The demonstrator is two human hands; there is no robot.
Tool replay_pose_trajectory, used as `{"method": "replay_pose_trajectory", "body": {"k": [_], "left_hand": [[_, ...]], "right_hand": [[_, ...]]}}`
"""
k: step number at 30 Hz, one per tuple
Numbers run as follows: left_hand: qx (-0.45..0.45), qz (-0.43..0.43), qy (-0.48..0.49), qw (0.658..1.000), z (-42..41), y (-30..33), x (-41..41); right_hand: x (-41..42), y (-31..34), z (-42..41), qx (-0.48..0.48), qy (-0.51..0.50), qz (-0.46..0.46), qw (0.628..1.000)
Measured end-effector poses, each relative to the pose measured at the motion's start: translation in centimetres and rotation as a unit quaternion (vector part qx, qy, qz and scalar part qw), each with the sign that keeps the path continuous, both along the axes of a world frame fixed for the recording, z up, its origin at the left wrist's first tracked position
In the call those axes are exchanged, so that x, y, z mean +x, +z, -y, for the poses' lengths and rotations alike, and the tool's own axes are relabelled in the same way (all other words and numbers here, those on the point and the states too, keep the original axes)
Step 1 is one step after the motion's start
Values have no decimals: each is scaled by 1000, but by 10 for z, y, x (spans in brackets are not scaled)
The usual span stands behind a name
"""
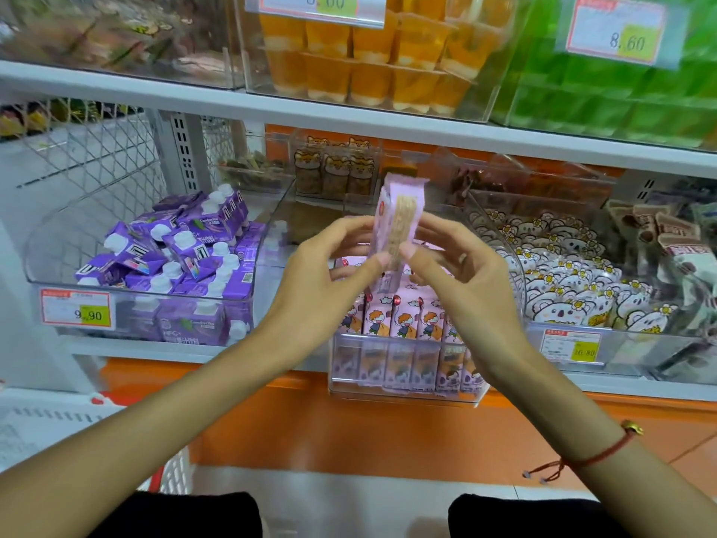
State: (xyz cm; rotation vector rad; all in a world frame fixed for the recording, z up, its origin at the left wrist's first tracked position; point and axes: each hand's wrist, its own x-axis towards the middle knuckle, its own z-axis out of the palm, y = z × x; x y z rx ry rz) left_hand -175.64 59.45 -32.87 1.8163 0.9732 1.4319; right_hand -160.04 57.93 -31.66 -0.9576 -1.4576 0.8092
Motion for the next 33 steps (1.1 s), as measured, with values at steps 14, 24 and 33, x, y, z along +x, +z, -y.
{"method": "replay_pose_trajectory", "body": {"k": [14,24,33], "left_hand": [[-135,25,-64,989,1,10,-1],[-40,-12,-99,994,-1,8,-7],[-134,95,-45,985,-8,3,-2]], "right_hand": [[6,-2,-3,-55,-1,22,998],[5,-1,0,16,23,35,999],[-2,-8,-2,45,8,76,996]]}}
